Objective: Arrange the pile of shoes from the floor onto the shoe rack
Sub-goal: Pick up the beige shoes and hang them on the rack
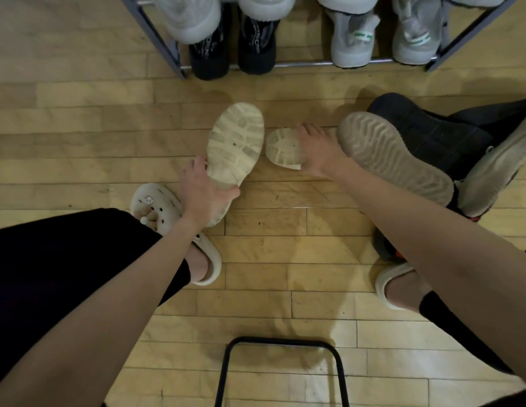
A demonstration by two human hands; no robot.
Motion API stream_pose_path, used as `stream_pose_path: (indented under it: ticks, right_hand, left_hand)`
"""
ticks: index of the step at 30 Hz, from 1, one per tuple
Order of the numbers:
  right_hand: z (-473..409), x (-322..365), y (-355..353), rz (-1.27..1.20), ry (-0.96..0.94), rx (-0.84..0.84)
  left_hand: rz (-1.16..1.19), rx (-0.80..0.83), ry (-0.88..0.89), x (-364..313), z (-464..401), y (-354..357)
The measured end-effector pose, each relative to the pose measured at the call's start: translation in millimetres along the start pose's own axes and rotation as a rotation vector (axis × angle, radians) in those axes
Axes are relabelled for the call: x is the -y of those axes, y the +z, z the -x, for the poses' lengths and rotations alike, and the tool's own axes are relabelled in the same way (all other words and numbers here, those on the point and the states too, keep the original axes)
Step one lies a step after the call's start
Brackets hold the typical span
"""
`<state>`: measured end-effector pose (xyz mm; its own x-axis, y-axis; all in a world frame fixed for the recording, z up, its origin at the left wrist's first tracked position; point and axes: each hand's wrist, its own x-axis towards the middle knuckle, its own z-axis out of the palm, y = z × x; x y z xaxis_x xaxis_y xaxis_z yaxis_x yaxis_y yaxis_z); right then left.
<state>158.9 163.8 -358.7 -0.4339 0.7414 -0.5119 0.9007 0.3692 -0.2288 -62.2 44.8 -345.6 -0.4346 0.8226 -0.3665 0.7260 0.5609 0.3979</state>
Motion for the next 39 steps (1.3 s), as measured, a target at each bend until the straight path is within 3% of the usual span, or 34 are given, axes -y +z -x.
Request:
stream_pose_path:
  ticks: [4,10,12,19,25,28,31,35,37,39]
  right_hand:
    - [-5,8,-10,0.065,0.001,-0.016]
    - [37,0,-46,-0.251,-0.163,-0.233]
    - [60,-5,-52,-0.235,-0.262,-0.287]
    - [98,-10,-26,0.181,-0.786,-0.355]
    - [86,-9,20,0.540,-0.998,-0.094]
    - [87,-7,34,0.660,-0.884,0.153]
    - [93,-2,38,0.489,-0.696,0.013]
    - [112,10,50,0.249,-0.063,-0.103]
    - [113,19,59,0.190,0.189,-0.003]
    - [105,28,66,0.009,0.297,0.086]
  left_hand:
    - [0.051,-0.022,-0.025,3,-3,-3]
    - [0.167,-0.022,-0.124,3,-8,-10]
    - [0.204,-0.013,-0.140,2,-7,-12]
    - [0.261,0.011,-0.192,0,-9,-19]
    - [0.311,0.030,-0.216,4,-6,-17]
    - [0.345,0.046,-0.254,7,-1,-10]
    - [0.381,0.058,-0.273,8,2,-4]
    - [0.484,0.092,-0.332,8,10,3]
    - [0.520,0.120,-0.361,9,13,7]
    - [0.521,0.140,-0.385,11,16,10]
